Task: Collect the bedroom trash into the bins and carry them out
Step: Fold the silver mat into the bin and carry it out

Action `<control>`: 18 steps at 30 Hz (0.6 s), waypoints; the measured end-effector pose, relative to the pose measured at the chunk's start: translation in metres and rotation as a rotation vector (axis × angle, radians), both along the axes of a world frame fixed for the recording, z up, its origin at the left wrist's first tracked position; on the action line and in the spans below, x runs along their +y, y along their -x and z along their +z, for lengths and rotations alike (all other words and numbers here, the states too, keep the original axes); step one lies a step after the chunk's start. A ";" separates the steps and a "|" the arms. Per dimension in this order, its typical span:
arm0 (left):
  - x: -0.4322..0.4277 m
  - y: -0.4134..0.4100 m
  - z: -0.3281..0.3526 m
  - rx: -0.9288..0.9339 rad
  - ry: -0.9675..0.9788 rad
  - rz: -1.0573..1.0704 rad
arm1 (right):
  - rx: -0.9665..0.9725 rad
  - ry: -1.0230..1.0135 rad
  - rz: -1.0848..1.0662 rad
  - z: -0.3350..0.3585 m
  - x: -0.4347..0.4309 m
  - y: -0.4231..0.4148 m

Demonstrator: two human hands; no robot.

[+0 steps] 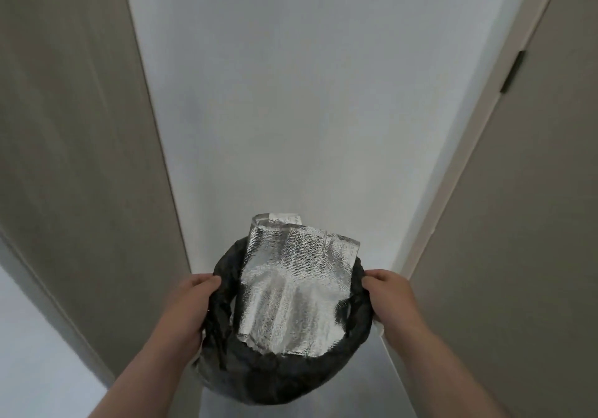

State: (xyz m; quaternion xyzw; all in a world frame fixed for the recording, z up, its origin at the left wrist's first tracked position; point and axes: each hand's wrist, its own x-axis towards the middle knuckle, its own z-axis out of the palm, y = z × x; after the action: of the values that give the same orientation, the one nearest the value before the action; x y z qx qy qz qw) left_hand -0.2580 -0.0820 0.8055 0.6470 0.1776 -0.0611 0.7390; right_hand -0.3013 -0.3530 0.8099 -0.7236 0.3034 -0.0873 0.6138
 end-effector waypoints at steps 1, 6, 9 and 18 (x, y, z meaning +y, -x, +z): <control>-0.001 -0.013 -0.003 0.003 -0.011 -0.009 | 0.002 -0.002 -0.004 -0.001 -0.001 -0.011; -0.011 -0.067 -0.019 0.020 -0.060 -0.026 | 0.008 0.010 0.021 -0.007 -0.015 -0.066; -0.021 -0.102 -0.031 0.036 -0.092 -0.002 | 0.025 0.009 0.063 -0.016 -0.028 -0.106; -0.042 -0.203 -0.088 0.141 -0.199 0.159 | 0.136 -0.016 0.280 -0.084 -0.057 -0.246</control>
State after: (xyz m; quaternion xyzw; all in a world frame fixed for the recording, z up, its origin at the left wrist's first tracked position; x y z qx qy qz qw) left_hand -0.0550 -0.1244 0.7172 0.6952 0.2850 -0.0297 0.6593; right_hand -0.0549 -0.4104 0.7262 -0.7582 0.2411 0.0507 0.6037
